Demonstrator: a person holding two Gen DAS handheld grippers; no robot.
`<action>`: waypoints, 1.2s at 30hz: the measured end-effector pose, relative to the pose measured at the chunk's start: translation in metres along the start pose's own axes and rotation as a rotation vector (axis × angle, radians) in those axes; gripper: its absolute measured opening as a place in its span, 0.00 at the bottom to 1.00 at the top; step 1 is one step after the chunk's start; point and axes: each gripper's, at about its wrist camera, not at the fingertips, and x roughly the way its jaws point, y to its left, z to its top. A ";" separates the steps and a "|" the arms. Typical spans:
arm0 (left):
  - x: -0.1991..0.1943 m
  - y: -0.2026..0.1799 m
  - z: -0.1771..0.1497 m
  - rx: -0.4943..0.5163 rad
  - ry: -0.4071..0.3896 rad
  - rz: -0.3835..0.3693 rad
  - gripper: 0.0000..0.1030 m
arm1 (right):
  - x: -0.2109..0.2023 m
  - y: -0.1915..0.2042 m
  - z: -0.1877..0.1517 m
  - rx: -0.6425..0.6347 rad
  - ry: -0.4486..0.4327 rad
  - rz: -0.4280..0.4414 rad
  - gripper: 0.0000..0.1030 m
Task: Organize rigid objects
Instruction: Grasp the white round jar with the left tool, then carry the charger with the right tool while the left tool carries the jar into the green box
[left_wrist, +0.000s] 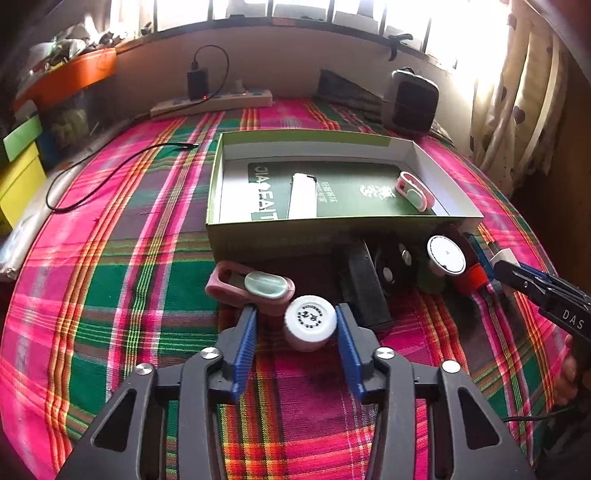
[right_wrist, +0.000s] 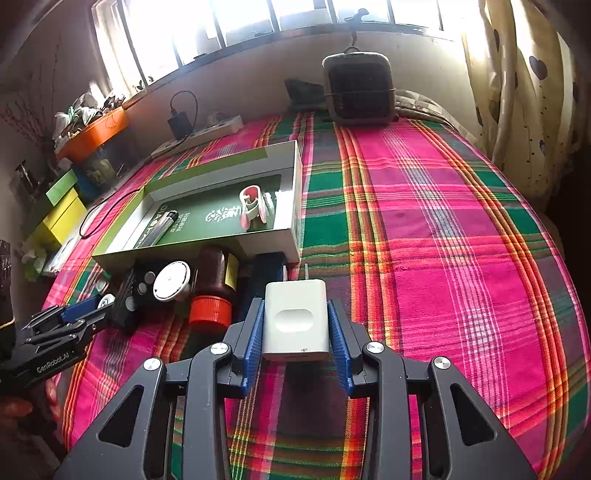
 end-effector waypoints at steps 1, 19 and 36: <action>0.000 0.001 0.000 -0.002 -0.001 0.002 0.30 | 0.000 0.000 0.000 -0.001 0.000 0.000 0.34; -0.001 0.003 -0.002 -0.003 -0.007 -0.008 0.27 | 0.002 0.005 -0.002 -0.013 0.012 -0.012 0.34; -0.002 0.003 -0.003 -0.004 -0.007 -0.010 0.27 | 0.008 0.004 -0.003 -0.058 0.055 -0.084 0.34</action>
